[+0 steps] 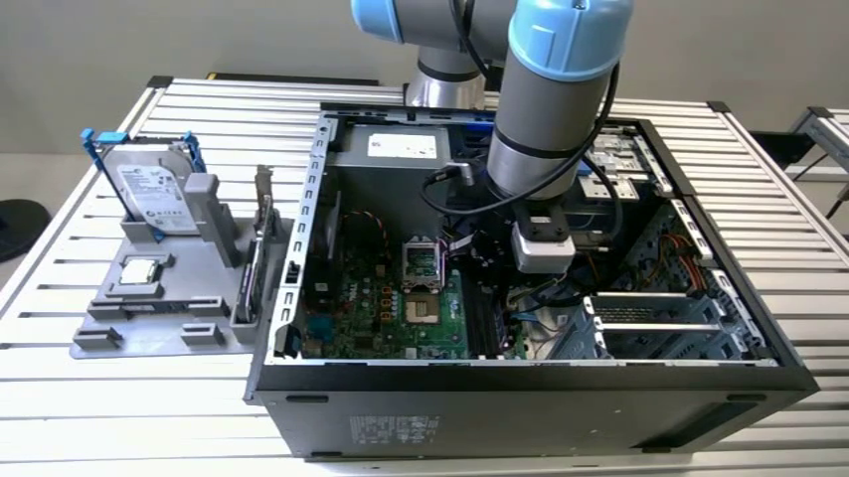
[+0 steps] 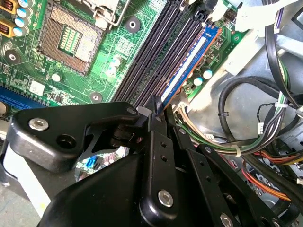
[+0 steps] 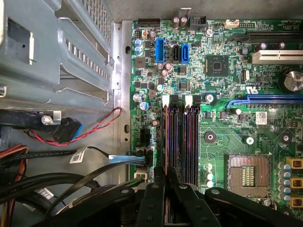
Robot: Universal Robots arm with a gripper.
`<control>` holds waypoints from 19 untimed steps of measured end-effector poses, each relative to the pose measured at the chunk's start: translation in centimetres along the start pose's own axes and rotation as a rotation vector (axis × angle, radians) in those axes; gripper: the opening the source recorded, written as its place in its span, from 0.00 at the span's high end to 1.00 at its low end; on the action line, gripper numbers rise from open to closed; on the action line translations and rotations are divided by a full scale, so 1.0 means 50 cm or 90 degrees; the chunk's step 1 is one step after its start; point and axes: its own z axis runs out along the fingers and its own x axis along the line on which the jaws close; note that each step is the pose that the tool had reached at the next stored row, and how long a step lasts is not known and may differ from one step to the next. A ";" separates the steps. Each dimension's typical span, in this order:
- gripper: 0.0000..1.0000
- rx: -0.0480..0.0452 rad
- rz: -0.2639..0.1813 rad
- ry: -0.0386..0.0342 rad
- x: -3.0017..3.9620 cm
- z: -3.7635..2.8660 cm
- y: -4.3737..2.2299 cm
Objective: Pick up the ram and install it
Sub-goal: 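Insert the ram into the slot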
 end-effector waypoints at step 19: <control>1.00 0.0054 0.000 -0.0002 -0.001 0.008 -0.001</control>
